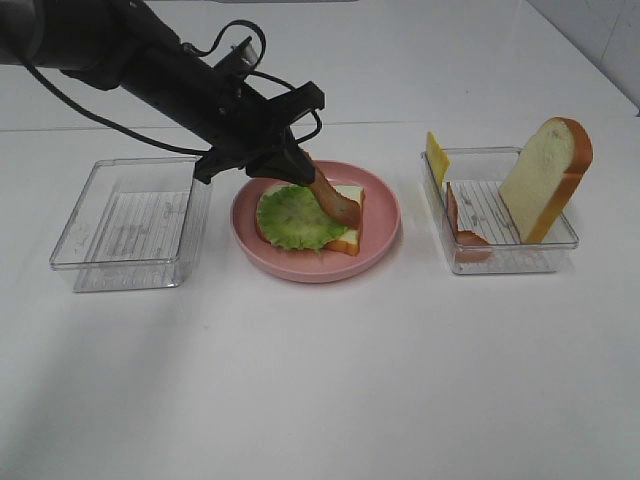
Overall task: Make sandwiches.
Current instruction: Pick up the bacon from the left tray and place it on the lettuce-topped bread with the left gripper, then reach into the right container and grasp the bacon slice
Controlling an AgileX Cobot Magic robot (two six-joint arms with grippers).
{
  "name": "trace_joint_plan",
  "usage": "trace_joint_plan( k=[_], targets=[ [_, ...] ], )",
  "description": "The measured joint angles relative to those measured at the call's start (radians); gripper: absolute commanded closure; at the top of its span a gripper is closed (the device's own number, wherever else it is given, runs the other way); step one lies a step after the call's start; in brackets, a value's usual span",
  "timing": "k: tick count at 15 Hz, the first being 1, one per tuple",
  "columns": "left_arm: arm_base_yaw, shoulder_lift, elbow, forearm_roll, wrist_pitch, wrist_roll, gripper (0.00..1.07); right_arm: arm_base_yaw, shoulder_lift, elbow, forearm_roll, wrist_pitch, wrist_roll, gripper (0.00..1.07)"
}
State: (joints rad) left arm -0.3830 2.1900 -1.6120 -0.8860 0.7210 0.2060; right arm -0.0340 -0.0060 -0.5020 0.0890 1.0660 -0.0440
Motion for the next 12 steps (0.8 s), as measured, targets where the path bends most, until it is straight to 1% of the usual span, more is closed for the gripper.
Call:
trace_joint_plan(
  k=[2, 3, 4, 5, 6, 8, 9, 10, 12],
  targets=[
    [0.000, 0.006, -0.002, 0.050, -0.002, -0.023, 0.92, 0.000, 0.000, 0.000, 0.000, 0.000, 0.000, 0.29],
    [0.000, 0.007, -0.002, 0.085, -0.012, -0.029, 0.72, 0.000, 0.000, 0.000, 0.000, 0.000, 0.000, 0.29],
    [0.000, 0.007, -0.002, 0.113, -0.018, -0.032, 0.50, 0.000, 0.000, 0.000, 0.000, 0.000, 0.000, 0.29],
    [0.000, 0.007, -0.002, 0.128, -0.013, -0.034, 0.24, 0.000, 0.000, 0.000, 0.000, 0.000, 0.000, 0.29],
    [0.000, 0.005, -0.002, 0.145, 0.000, -0.034, 0.21, 0.000, 0.000, 0.000, 0.000, 0.000, 0.000, 0.29],
    [0.000, -0.020, -0.002, 0.228, 0.026, -0.033, 0.22, 0.000, 0.000, 0.000, 0.000, 0.000, 0.000, 0.29],
    [0.000, -0.020, -0.002, 0.228, 0.026, -0.033, 0.22, 0.000, 0.000, 0.000, 0.000, 0.000, 0.000, 0.29],
    [0.000, -0.086, -0.002, 0.361, 0.067, -0.048, 0.22, 0.000, 0.000, 0.000, 0.000, 0.000, 0.000, 0.29],
    [0.000, -0.173, -0.003, 0.515, 0.125, -0.136, 0.22, 0.000, 0.000, 0.000, 0.000, 0.000, 0.000, 0.29]
  ],
)
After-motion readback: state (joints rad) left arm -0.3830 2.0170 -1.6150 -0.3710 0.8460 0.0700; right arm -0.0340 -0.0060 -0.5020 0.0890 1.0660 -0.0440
